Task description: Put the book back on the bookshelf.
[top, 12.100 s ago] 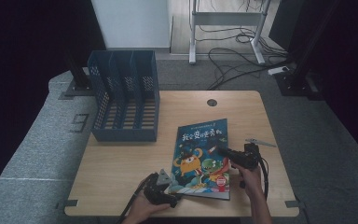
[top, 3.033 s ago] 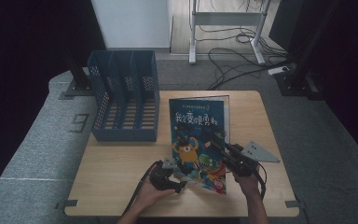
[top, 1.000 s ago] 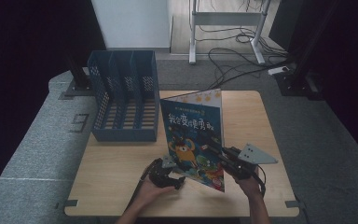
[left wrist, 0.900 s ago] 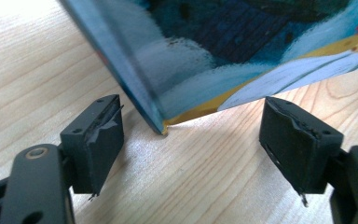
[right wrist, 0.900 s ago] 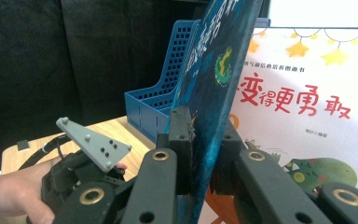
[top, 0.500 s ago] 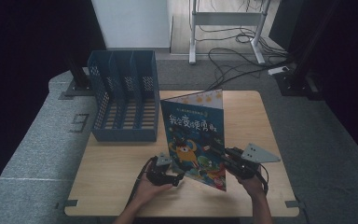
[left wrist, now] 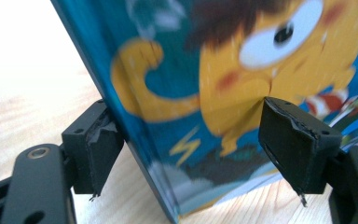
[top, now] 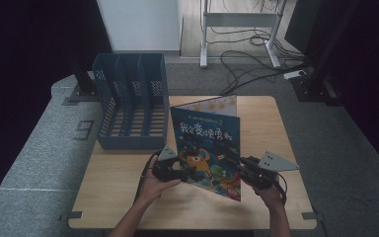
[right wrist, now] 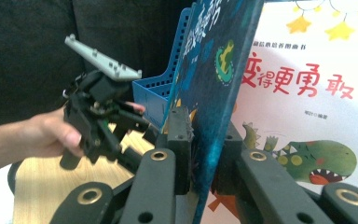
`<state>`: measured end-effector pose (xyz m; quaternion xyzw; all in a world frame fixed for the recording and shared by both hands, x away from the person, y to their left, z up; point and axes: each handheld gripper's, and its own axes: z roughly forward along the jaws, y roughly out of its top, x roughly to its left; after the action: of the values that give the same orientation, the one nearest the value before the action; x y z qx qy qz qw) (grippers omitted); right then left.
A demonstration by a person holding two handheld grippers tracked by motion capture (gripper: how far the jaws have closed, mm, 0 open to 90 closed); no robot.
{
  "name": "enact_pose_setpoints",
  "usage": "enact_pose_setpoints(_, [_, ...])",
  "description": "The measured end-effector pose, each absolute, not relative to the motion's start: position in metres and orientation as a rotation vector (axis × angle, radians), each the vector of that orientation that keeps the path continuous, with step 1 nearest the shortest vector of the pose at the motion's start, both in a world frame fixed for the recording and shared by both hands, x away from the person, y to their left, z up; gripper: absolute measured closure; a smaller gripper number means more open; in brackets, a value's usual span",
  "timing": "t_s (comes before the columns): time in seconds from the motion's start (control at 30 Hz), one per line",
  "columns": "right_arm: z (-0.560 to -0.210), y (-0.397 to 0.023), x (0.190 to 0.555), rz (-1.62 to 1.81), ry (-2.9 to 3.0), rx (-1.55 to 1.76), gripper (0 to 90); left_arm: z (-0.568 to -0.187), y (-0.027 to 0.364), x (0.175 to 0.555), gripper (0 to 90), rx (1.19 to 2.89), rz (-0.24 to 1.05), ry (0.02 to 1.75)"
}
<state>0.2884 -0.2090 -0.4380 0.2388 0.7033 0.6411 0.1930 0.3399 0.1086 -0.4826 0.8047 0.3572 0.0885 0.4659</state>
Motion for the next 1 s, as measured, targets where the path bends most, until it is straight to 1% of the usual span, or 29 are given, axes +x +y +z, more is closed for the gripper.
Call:
enact_pose_setpoints(0.07, [-0.438, -0.211, 0.289, 1.791, 1.982, 0.672, 78.7, -0.477, 0.109, 0.343, 23.1, 1.964, 0.19, 0.886])
enact_pose_setpoints(0.27, [-0.44, -0.215, 0.29, 1.763, 2.011, 0.665, 77.2, -0.471, 0.109, 0.346, 23.4, 1.943, 0.186, 0.879])
enact_pose_setpoints(0.4, [-0.442, -0.218, 0.292, 1.761, 2.014, 0.683, 75.8, -0.468, 0.108, 0.346, 23.9, 1.931, 0.208, 0.871])
enact_pose_setpoints(0.5, [-0.445, -0.221, 0.295, 1.73, 2.012, 0.7, 72.7, -0.467, 0.108, 0.346, 25.9, 1.921, 0.223, 0.868])
enact_pose_setpoints(0.6, [-0.447, -0.223, 0.296, 1.731, 2.015, 0.71, 72.1, -0.466, 0.108, 0.345, 26.3, 1.914, 0.22, 0.853])
enact_pose_setpoints(0.77, [-0.451, -0.226, 0.298, 1.695, 2.018, 0.736, 68.4, -0.462, 0.109, 0.342, 27.7, 1.891, 0.215, 0.83])
enact_pose_setpoints(1.0, [-0.455, -0.23, 0.3, 1.658, 2.033, 0.742, 65.6, -0.455, 0.108, 0.34, 29.2, 1.879, 0.237, 0.803])
